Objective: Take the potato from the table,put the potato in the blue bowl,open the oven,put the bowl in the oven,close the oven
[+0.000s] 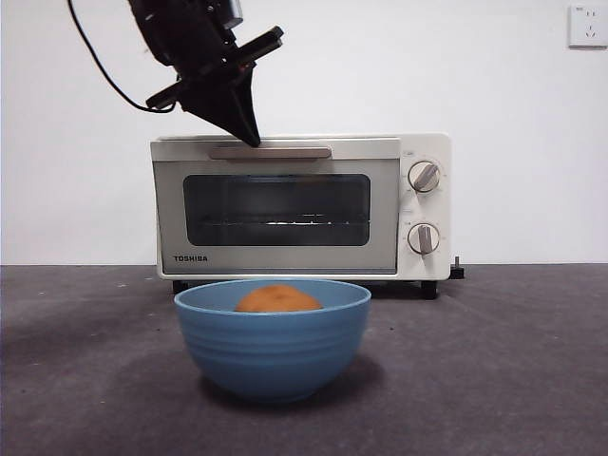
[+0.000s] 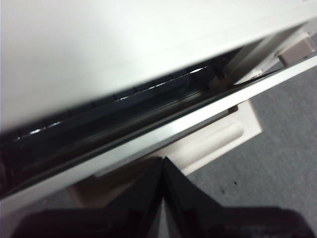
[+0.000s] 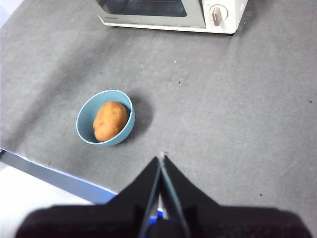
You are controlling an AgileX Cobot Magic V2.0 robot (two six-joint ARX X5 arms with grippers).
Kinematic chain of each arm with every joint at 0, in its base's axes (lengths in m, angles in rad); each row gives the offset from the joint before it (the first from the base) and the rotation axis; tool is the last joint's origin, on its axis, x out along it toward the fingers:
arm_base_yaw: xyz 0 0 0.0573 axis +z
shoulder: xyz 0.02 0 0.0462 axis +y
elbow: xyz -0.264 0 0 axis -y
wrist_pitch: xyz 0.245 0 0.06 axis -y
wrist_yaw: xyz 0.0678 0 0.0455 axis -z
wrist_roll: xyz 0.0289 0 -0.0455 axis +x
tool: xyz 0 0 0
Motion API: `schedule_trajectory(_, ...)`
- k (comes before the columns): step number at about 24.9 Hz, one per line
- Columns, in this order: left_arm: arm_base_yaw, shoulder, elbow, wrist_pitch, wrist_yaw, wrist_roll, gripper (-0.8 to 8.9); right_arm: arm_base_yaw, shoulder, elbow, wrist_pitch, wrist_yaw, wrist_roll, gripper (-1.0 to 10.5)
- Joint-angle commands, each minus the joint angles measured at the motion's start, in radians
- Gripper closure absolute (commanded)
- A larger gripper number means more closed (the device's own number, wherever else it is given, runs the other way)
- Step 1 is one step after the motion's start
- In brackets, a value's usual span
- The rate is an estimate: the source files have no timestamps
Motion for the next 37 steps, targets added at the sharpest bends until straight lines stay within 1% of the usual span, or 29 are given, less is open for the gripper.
schedule_trajectory(1,0.008,-0.036,-0.154,0.043,-0.031,-0.026,8.2,-0.001,-0.002,-0.009,0.008,0.004,0.009,9.5)
schedule_trajectory(4,0.012,-0.099,-0.257,0.1,-0.032,-0.039,8.2,-0.001,-0.002,-0.009,0.014,0.004,0.008,9.5)
schedule_trajectory(7,0.012,-0.132,-0.315,0.136,-0.033,-0.043,8.2,-0.001,-0.002,-0.009,0.026,0.004,0.009,9.5)
schedule_trajectory(12,0.012,-0.141,-0.371,0.173,-0.043,-0.044,8.2,-0.001,-0.002,-0.009,0.023,0.003,0.009,9.5)
schedule_trajectory(18,-0.014,-0.144,-0.489,0.253,-0.061,-0.074,8.2,-0.001,-0.002,-0.009,0.001,0.003,0.009,9.5)
schedule_trajectory(23,-0.039,-0.144,-0.525,0.309,-0.065,-0.105,8.2,-0.001,-0.002,-0.009,0.002,0.003,0.009,9.5)
schedule_trajectory(25,-0.039,-0.144,-0.525,0.307,-0.064,-0.111,8.2,-0.001,-0.002,-0.009,0.003,0.003,0.009,9.5)
schedule_trajectory(28,-0.04,-0.144,-0.525,0.27,-0.064,-0.093,8.2,-0.001,-0.002,-0.009,0.005,0.004,0.009,9.5)
schedule_trajectory(32,-0.06,-0.144,-0.525,0.224,-0.065,-0.034,8.2,-0.001,-0.002,-0.009,0.007,0.004,0.009,9.5)
schedule_trajectory(37,-0.068,-0.144,-0.525,0.185,-0.064,0.009,8.2,-0.001,-0.002,-0.009,0.007,0.004,0.009,9.5)
